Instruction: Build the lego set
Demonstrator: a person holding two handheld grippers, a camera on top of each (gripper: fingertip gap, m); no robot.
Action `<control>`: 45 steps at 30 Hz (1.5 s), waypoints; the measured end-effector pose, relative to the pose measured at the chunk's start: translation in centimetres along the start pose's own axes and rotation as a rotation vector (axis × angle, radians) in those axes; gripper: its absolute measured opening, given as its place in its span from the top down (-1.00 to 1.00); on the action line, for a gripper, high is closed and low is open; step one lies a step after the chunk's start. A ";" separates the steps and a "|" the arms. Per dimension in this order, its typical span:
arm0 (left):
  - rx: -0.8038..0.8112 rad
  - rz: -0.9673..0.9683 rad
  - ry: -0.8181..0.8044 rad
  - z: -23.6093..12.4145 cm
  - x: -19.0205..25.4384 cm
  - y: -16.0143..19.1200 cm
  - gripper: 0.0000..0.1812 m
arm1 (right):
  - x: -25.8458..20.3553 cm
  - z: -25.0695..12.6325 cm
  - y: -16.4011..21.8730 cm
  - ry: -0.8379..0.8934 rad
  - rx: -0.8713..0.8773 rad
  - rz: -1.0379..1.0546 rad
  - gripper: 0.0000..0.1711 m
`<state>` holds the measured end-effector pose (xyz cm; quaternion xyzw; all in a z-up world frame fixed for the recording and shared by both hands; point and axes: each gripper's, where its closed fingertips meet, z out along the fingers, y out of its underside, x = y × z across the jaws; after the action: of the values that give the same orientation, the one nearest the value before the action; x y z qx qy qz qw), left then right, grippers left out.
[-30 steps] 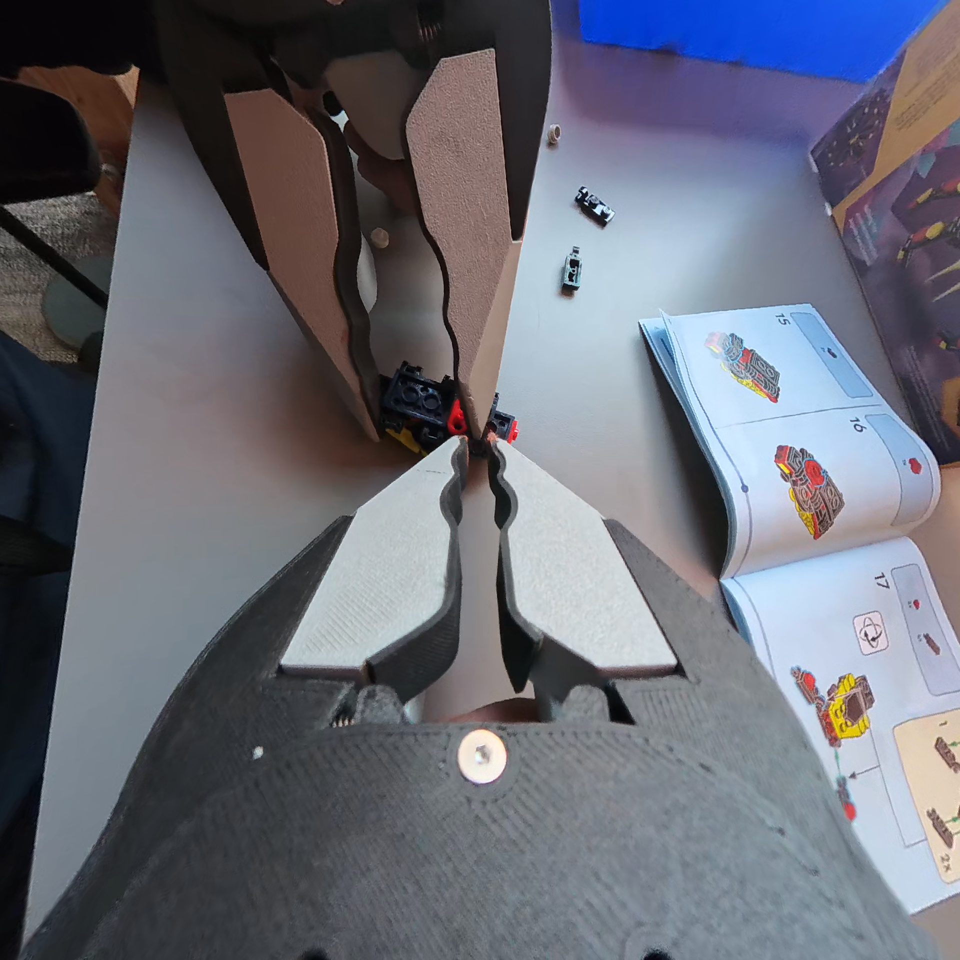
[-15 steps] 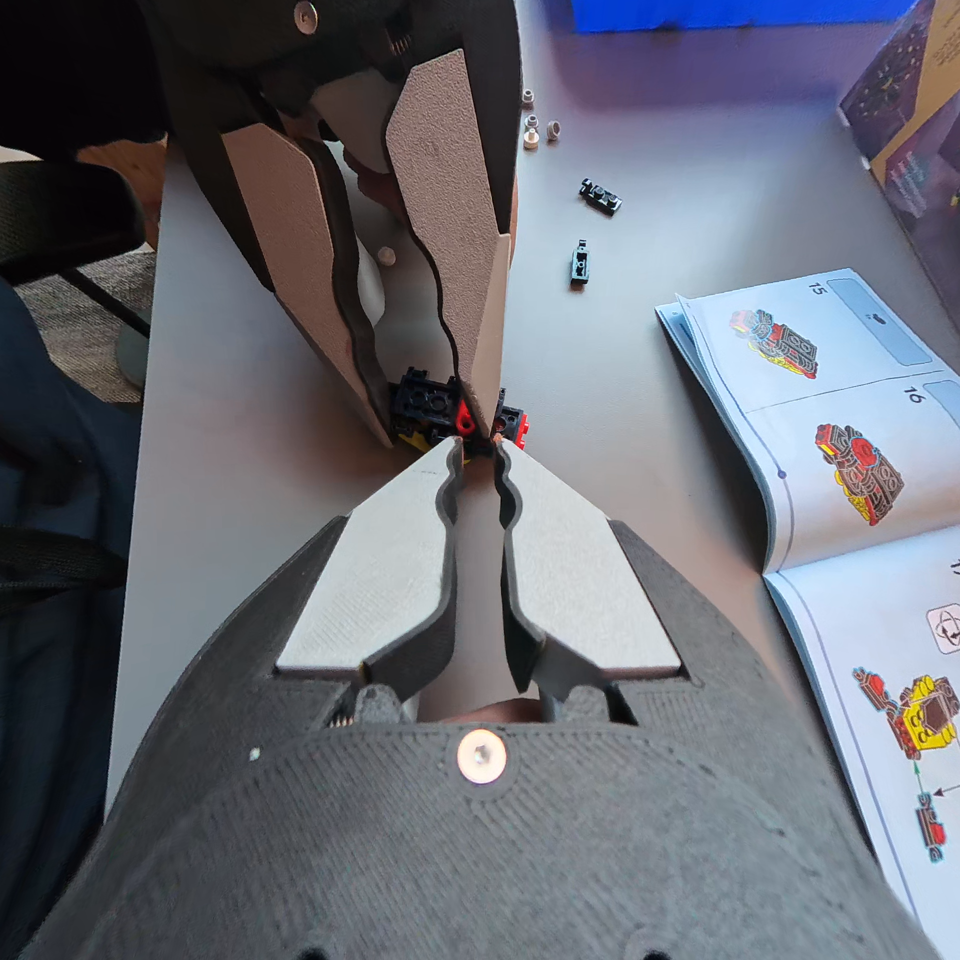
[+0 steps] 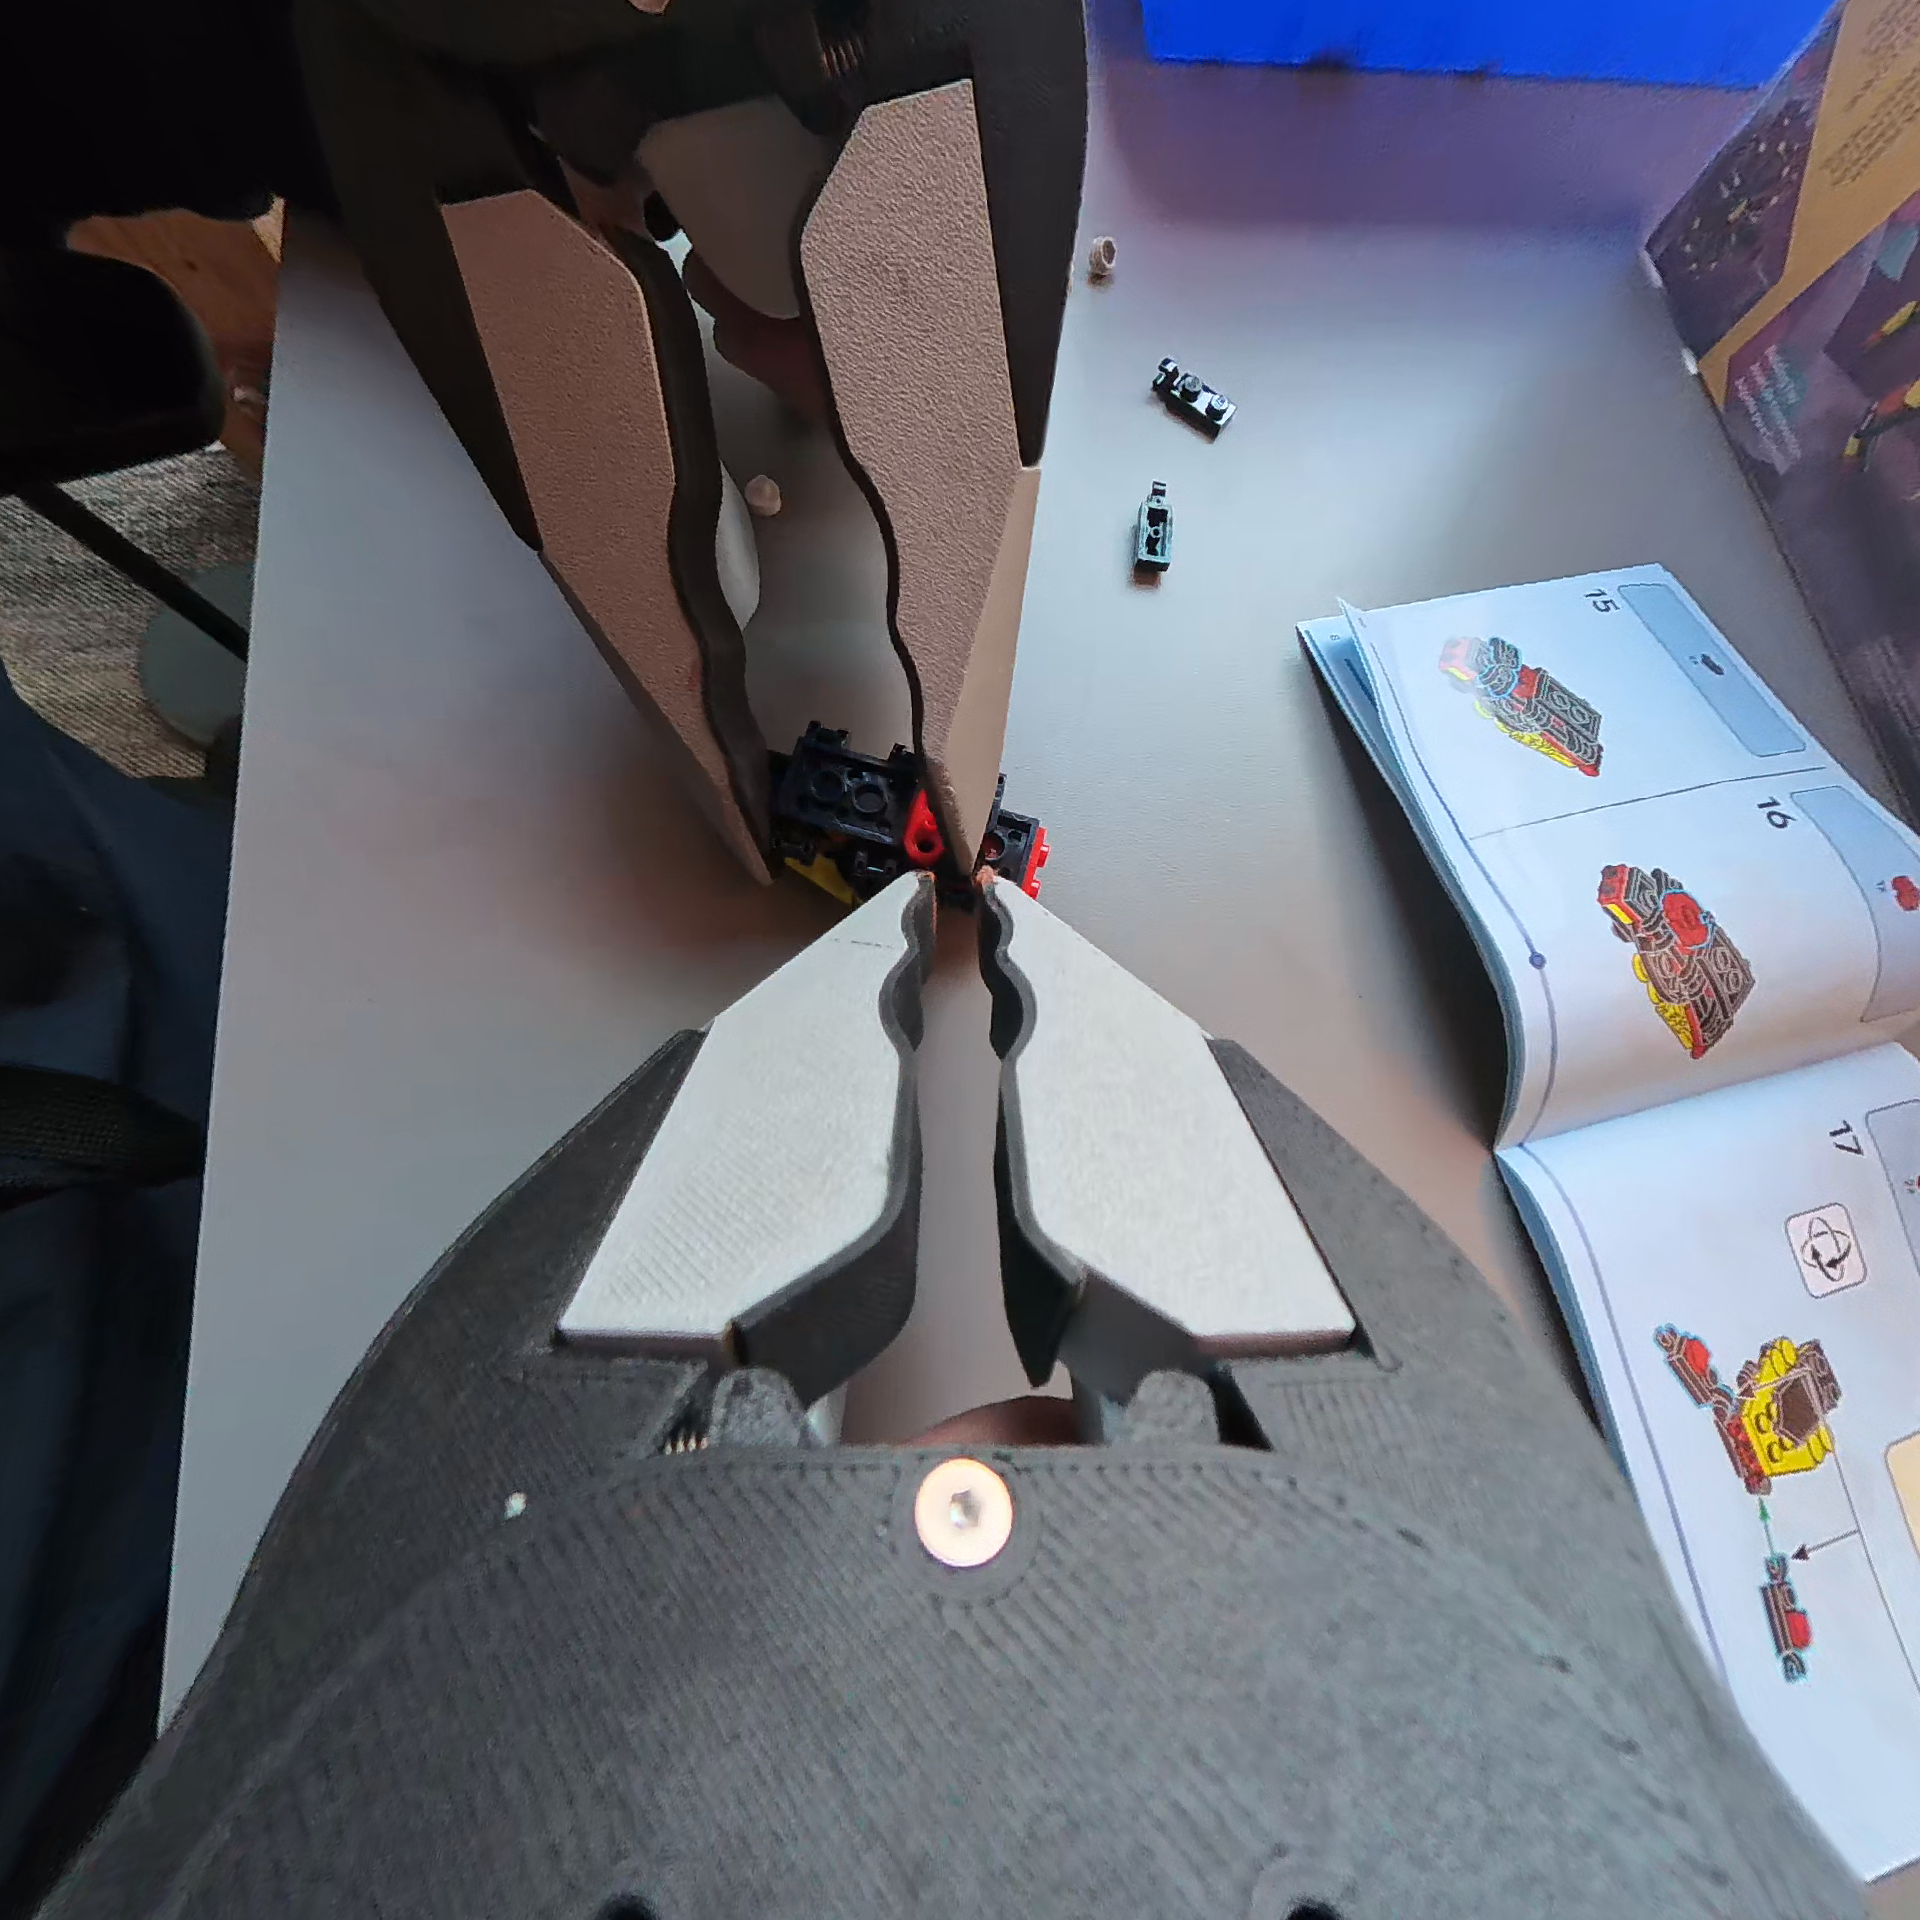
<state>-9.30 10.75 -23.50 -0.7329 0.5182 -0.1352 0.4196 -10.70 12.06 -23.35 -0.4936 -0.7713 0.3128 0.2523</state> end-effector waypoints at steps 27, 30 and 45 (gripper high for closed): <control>0.011 0.035 0.010 -0.2 0.2 0.2 0.64 | 0.6 -1.0 -0.8 -0.055 0.121 -0.027 0.84; 0.012 0.057 0.004 -0.3 0.2 0.2 0.65 | -0.1 -0.3 -0.3 -0.058 0.095 -0.096 0.86; 0.014 0.052 0.021 -0.4 0.3 0.1 0.65 | -0.3 0.3 0.1 -0.030 0.057 -0.136 0.94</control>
<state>-9.51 10.26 -23.40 -0.7147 0.5405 -0.1358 0.4227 -10.74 11.74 -23.61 -0.4281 -0.7974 0.3241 0.2753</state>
